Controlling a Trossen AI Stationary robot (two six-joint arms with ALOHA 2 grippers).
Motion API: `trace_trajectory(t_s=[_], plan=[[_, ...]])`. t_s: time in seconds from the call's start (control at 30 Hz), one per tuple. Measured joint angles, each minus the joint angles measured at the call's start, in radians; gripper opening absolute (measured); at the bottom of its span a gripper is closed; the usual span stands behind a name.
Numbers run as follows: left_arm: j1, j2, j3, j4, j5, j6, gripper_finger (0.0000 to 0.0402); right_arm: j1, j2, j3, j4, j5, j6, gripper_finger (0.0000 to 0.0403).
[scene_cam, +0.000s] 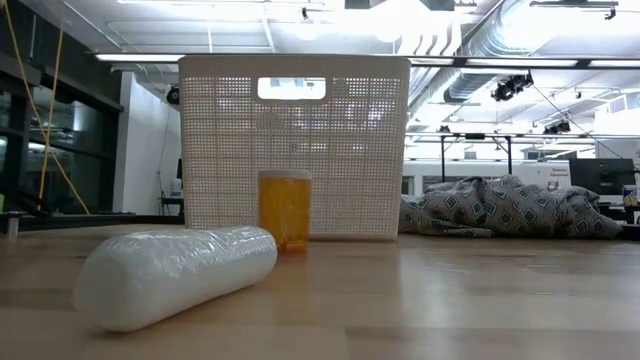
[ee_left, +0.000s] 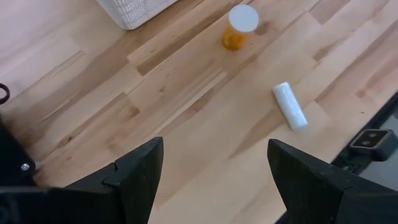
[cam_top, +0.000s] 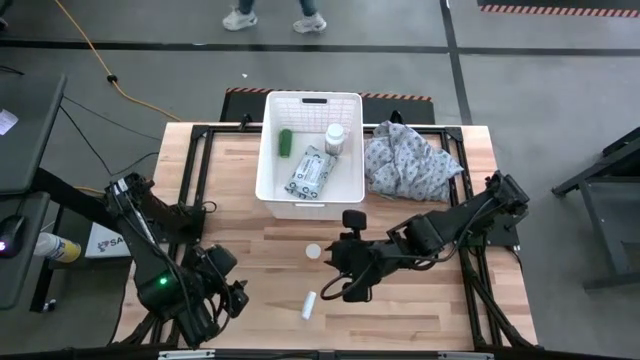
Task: Pick & place medical supplies in basket/bin
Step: Put the orange pill bottle into the white laundry organizer
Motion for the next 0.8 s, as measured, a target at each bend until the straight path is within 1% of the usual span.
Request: trace_trajectory(t_s=[0.13,0.23,0.4,0.57,0.73,0.8], plan=[[0.000,0.000,-0.024,0.002,-0.001,0.000,0.0319,-0.001,0.001,0.000,0.001,0.003,0.023,0.0111],[0.000,0.000,-0.039,0.000,-0.001,-0.005,0.0319,-0.006,0.008,0.000,0.005,0.003,0.025,0.0122],[0.000,0.000,-0.071,-0.001,0.000,-0.020,0.0319,-0.009,0.026,0.000,0.037,-0.030,0.023,0.0156],[0.000,0.000,-0.107,0.002,0.016,-0.024,0.0319,-0.014,0.044,0.000,0.047,-0.033,0.022,0.0197],[0.000,0.000,-0.149,0.002,0.048,-0.047,0.0319,-0.020,0.077,0.000,0.054,-0.036,0.028,0.0231],[0.000,0.000,-0.165,0.003,0.068,-0.055,0.0319,-0.020,0.094,0.000,0.053,-0.056,0.028,0.0242]])
